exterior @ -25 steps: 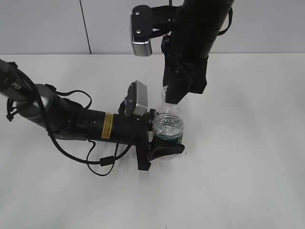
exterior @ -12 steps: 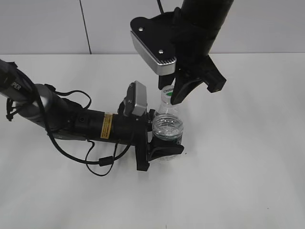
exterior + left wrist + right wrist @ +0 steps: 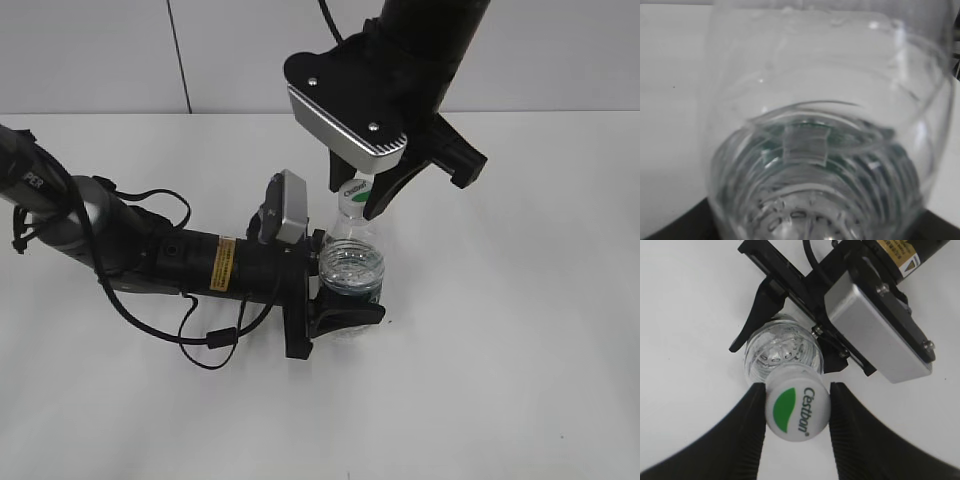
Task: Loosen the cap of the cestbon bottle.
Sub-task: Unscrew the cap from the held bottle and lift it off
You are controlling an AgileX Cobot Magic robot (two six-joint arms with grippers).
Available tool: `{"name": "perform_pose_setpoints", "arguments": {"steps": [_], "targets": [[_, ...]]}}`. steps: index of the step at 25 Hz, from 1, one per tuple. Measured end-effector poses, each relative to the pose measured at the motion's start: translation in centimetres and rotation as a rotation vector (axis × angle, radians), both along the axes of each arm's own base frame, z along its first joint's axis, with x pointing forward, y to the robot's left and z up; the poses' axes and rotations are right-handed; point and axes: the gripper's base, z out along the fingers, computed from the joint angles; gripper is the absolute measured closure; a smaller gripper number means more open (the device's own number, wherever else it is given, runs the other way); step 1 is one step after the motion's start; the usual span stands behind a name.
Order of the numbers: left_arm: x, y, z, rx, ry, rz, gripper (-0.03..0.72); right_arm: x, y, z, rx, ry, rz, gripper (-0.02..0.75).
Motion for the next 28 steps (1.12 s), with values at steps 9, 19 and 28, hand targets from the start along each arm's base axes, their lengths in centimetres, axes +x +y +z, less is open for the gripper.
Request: {"name": "perform_pose_setpoints", "arguments": {"steps": [9,19,28], "targets": [[-0.01,0.03,0.01,-0.001,0.0,-0.002,0.284,-0.03,0.05,0.01,0.005,0.002,0.004,0.442],[-0.01,0.05,0.02,-0.002,0.001,-0.004,0.284,-0.05,0.07,0.02,0.009,0.012,-0.021,0.415],[-0.06,0.07,0.02,-0.003,0.0,-0.011,0.284,-0.1,0.18,0.05,0.023,0.038,-0.086,0.328]]}}
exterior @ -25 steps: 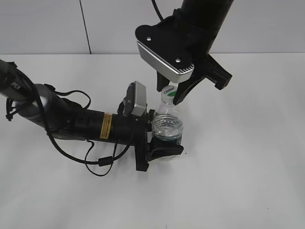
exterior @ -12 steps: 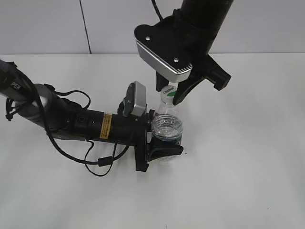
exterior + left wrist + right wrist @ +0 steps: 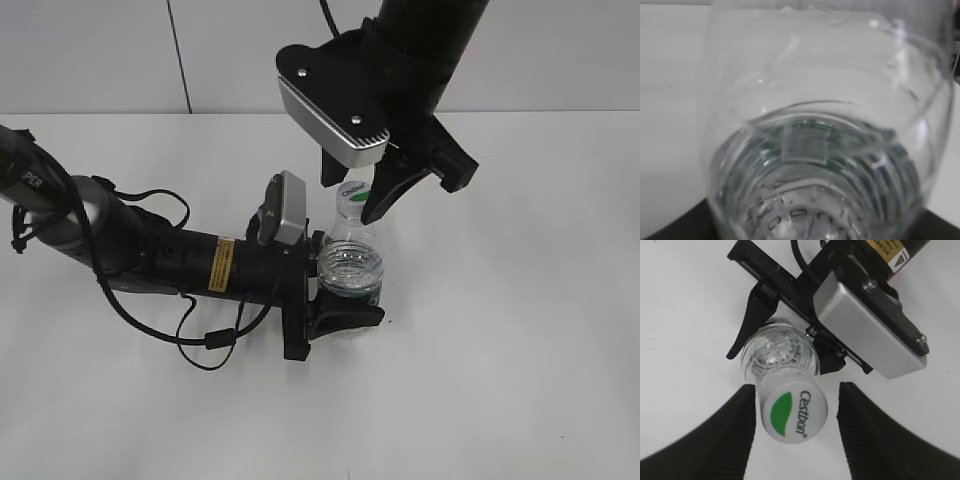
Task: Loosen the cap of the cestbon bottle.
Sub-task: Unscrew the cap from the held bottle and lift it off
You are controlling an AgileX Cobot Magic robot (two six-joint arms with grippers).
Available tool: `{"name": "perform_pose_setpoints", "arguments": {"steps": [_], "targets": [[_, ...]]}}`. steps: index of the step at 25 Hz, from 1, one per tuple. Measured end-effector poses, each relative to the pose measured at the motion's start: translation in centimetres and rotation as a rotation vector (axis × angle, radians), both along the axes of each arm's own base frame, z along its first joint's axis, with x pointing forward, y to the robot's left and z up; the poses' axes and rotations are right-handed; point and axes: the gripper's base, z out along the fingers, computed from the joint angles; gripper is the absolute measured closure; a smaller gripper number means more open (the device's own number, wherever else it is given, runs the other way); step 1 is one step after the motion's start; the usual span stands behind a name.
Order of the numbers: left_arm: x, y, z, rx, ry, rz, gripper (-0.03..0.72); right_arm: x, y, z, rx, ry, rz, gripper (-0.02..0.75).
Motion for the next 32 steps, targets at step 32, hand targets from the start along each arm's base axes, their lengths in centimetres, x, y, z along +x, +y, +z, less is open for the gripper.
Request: {"name": "perform_pose_setpoints", "arguments": {"steps": [32], "targets": [[-0.1,0.0,0.0,0.001,-0.001,-0.007,0.284,0.0,-1.2,10.2,0.386,0.382,-1.651,0.297]]}}
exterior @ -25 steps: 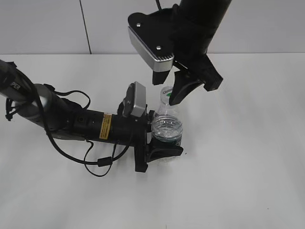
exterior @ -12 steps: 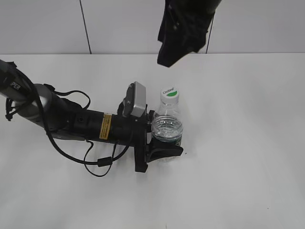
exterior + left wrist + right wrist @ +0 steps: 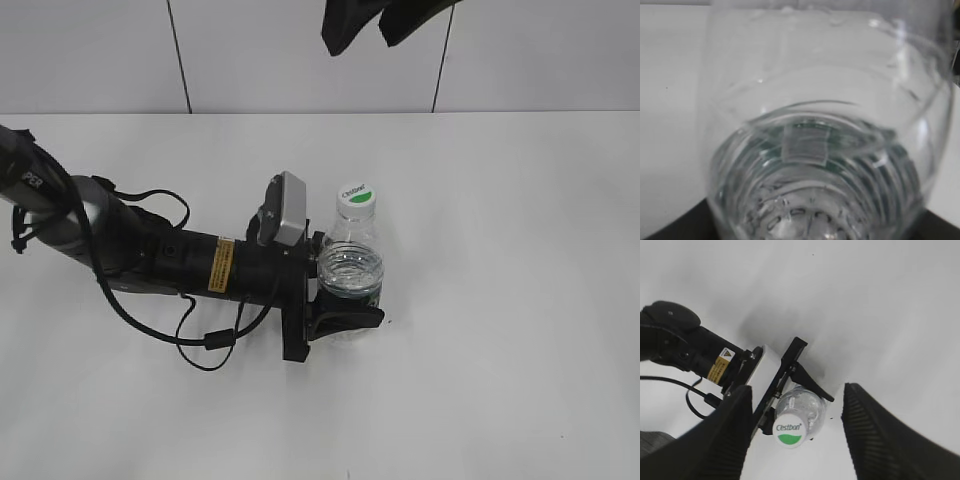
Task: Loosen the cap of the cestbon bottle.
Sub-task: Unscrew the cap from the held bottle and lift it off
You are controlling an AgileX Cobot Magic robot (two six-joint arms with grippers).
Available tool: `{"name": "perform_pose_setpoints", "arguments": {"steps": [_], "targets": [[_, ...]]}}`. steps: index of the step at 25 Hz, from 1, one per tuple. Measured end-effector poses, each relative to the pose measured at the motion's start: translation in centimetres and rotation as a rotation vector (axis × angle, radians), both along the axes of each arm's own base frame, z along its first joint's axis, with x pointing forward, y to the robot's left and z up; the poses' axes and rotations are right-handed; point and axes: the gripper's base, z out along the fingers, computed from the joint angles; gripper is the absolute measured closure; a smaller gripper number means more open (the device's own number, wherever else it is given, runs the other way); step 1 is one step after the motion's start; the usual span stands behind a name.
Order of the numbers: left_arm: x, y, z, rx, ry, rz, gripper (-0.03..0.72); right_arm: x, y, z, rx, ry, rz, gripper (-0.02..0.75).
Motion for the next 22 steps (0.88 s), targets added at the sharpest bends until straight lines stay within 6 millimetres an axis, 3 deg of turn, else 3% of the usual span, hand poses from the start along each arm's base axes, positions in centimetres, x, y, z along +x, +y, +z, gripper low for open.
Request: {"name": "perform_pose_setpoints", "arguments": {"steps": [4,8,17,22], "targets": [[0.0,0.0,0.0,0.0,0.0,0.0,0.284,0.0,0.0,-0.5,0.05,0.087,-0.161,0.297],[0.0,0.0,0.0,-0.001,0.0,-0.001,0.284,-0.2,0.0,-2.3,0.05,0.18,-0.254,0.297],[0.0,0.0,0.0,0.0,0.0,-0.001,0.284,-1.2,0.0,-6.2,0.016,0.352,-0.31,0.295],[0.0,0.0,0.0,-0.001,0.0,-0.002,0.284,-1.5,-0.2,-7.1,0.001,0.383,-0.327,0.295]]}}
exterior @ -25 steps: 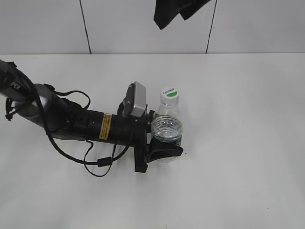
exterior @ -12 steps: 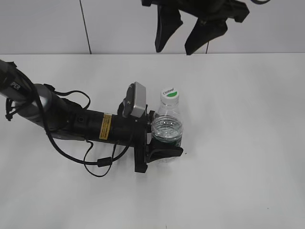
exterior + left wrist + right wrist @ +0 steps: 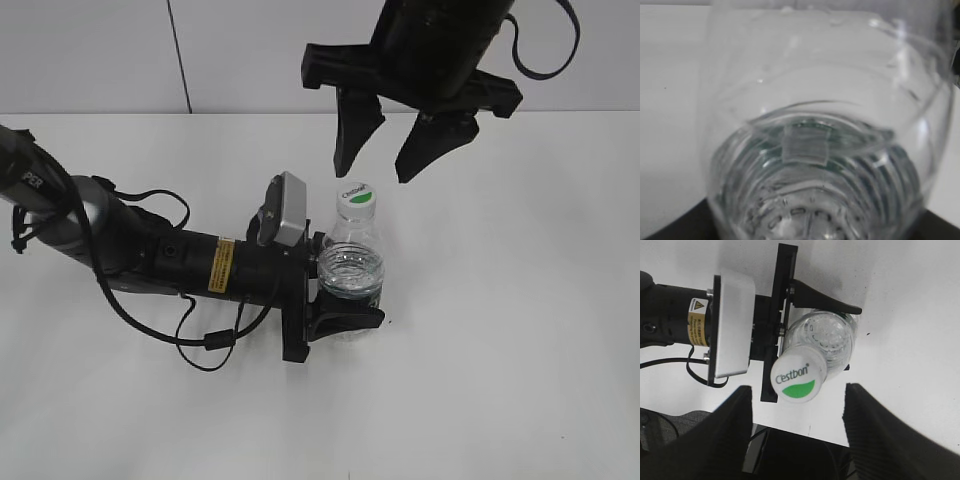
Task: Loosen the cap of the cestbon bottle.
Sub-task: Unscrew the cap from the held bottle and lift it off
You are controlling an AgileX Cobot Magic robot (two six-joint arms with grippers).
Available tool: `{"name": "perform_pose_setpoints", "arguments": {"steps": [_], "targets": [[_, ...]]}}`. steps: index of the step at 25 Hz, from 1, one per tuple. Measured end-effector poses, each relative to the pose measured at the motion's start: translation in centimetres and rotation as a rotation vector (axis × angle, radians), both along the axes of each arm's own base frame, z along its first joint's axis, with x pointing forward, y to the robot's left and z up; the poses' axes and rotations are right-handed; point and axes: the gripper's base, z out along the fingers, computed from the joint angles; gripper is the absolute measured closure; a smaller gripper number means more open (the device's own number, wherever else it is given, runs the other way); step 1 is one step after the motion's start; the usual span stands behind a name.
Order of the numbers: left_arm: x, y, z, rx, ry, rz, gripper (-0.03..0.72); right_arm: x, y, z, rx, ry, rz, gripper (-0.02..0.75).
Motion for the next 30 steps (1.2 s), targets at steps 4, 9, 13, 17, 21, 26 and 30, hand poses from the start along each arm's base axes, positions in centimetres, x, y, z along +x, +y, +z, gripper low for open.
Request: {"name": "perform_pose_setpoints", "arguments": {"steps": [4,9,13,17,21,26,30], "targets": [[0.0,0.0,0.0,0.0,0.0,0.0,0.284,0.2,-0.2,-0.1,-0.025,-0.01,-0.029,0.295],[0.0,0.0,0.0,0.0,0.0,0.0,0.284,0.3,-0.1,-0.4,-0.027,0.001,-0.041,0.295],[0.0,0.0,0.0,0.0,0.0,0.0,0.284,0.6,0.5,-1.9,-0.019,0.058,-0.044,0.295],[0.0,0.0,0.0,0.0,0.0,0.0,0.284,0.9,0.8,-2.8,-0.027,0.081,-0.045,0.295],[0.0,0.0,0.0,0.0,0.0,0.0,0.284,0.9,0.8,-2.8,-0.027,0.081,-0.046,0.307],[0.0,0.0,0.0,0.001,0.0,0.0,0.284,0.9,0.8,-2.8,-0.028,0.082,-0.046,0.371],[0.0,0.0,0.0,0.001,0.0,0.0,0.284,0.9,0.8,-2.8,-0.027,0.083,-0.046,0.384]]}}
